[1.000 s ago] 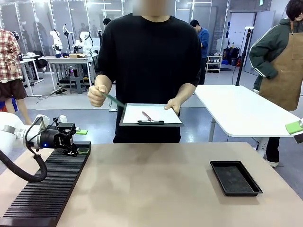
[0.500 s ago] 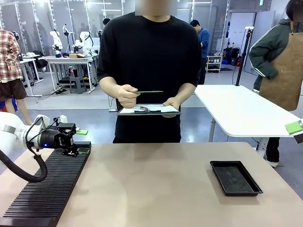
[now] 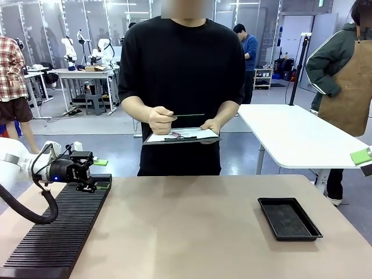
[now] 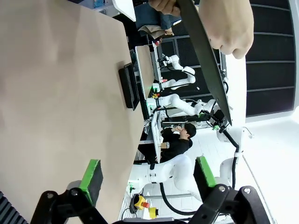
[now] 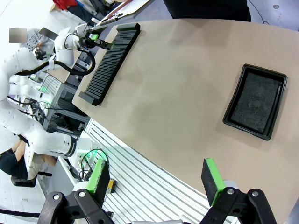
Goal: Inspect the PCB.
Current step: Pick up the Blank PCB that the human is holding.
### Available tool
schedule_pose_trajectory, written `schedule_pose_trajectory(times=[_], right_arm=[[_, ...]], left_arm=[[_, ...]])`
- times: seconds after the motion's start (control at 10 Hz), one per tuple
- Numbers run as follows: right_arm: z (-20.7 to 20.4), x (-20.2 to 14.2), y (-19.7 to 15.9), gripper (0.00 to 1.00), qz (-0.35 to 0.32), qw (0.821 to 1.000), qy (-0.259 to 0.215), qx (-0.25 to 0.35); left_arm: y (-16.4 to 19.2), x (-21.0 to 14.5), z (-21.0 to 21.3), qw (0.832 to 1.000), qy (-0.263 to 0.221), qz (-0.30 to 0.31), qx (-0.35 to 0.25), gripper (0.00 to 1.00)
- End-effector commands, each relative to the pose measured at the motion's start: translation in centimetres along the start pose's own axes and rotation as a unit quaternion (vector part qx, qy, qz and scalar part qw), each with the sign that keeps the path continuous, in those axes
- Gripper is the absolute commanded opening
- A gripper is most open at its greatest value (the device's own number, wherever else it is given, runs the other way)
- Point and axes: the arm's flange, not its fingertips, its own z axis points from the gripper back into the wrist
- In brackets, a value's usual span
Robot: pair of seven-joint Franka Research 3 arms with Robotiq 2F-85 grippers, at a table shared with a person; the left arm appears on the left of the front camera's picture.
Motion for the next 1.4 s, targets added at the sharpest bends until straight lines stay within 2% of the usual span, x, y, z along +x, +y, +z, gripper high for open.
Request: schedule_pose_trajectory(times=[0.0,0.2,0.4,0.5,0.7,0.9,1.1,1.3], right_arm=[[0.0,0.0,0.1,1.00,0.001,1.000,0.000,0.004],[0.0,0.0,0.1,1.00,0.001,1.000,0.000,0.004],[0.0,0.0,0.1,1.00,0.001,1.000,0.000,0.004],[0.0,0.0,0.1,1.00,0.001,1.000,0.000,0.004],[0.0,0.0,0.1,1.00,0.001,1.000,0.000,0.004],[0.0,0.0,0.1,1.00,0.001,1.000,0.000,0.004],[0.0,0.0,0.1,1.00,0.001,1.000,0.000,0.004],[0.0,0.0,0.1,1.00,0.001,1.000,0.000,0.004]], left_arm=[[-0.1,0.0,-0.1,1.000,0.001,-0.001,0.001,1.00],[0.0,0.0,0.0,1.000,0.000,0.000,0.000,1.00],[-2.7,0.2,1.1,1.000,0.013,0.013,0.015,1.00],[-5.6,-0.8,2.2,0.999,0.021,0.010,0.034,1.00],[-12.1,-4.5,6.3,0.998,0.028,0.018,0.048,1.00],[-17.8,-10.3,12.0,0.995,0.014,0.008,0.098,1.00],[-20.8,-15.4,16.0,0.993,-0.001,-0.016,0.113,1.00],[-21.8,-19.5,18.3,0.990,-0.017,-0.029,0.138,1.00]])
